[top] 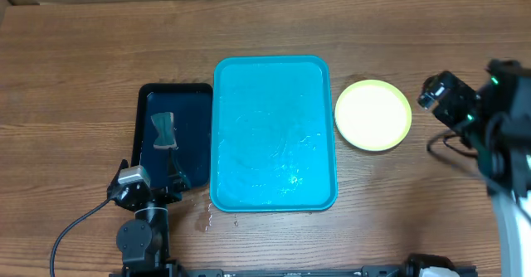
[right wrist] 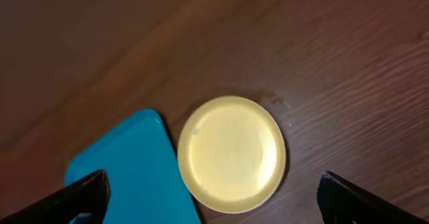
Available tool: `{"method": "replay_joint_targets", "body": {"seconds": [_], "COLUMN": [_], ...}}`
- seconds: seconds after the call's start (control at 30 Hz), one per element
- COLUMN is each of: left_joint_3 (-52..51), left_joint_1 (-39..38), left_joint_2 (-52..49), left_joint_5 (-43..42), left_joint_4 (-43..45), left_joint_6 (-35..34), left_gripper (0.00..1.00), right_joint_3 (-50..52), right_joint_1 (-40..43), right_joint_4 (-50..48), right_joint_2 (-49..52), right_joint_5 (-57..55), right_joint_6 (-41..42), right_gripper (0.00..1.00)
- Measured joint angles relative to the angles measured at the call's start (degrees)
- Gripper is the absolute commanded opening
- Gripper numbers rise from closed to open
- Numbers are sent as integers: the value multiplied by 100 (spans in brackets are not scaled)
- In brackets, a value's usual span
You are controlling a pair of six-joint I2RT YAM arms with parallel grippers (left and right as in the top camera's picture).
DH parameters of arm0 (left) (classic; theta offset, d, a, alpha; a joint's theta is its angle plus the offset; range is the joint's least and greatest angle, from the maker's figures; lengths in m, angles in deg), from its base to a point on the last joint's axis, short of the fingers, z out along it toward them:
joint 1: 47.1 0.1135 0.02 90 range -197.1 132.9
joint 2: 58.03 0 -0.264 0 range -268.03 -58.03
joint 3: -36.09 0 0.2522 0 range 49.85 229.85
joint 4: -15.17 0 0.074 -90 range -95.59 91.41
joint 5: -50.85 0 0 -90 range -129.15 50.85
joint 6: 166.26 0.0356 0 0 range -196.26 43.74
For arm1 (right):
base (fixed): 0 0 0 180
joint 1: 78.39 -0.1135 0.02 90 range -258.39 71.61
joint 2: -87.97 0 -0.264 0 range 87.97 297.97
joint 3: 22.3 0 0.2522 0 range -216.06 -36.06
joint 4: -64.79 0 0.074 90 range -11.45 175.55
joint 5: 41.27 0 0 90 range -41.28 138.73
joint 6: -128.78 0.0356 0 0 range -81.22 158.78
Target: Clean dirty plates on tray and stack at the side
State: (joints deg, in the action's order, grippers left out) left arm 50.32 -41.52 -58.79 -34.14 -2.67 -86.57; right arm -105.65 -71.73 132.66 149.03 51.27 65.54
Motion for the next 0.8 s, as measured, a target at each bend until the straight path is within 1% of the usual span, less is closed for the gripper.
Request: {"method": "replay_joint_targets", "body": {"seconds": [0.13, 0.17, 0.2, 0.33, 0.43, 0.57, 0.63, 0.8], "left_joint_3": [0, 0, 0, 0, 0, 0, 0, 0], "left_joint_1": [0, 0, 0, 0, 0, 0, 0, 0], "left_joint_2": [0, 0, 0, 0, 0, 0, 0, 0], "left_joint_5": [0, 0, 0, 0, 0, 0, 0, 0], "left_joint_4": [0, 0, -2, 0, 0, 0, 2, 2], "left_joint_6": [0, 0, 0, 0, 0, 0, 0, 0], "left_gripper": [100, 100, 100, 100, 100, 100, 100, 100], "right_joint_3": [0, 0, 0, 0, 11, 192, 442, 1537], "right_joint_1": [0, -2, -7, -92, -310, -614, -695, -717], "right_joint_4": [0, -2, -2, 0, -122, -820, -1305, -2841], "right_joint_2": [-1060, -1185, -1543, -2162, -2704, -3383, -3740, -4677], "right_joint_5": [-17, -42, -192, -584, -872, -1043, -1043, -855], "right_joint_6": [-2, -2, -4, -2, -105, -535, -776, -1156], "right_gripper": [100, 100, 100, 100, 100, 100, 100, 100]}}
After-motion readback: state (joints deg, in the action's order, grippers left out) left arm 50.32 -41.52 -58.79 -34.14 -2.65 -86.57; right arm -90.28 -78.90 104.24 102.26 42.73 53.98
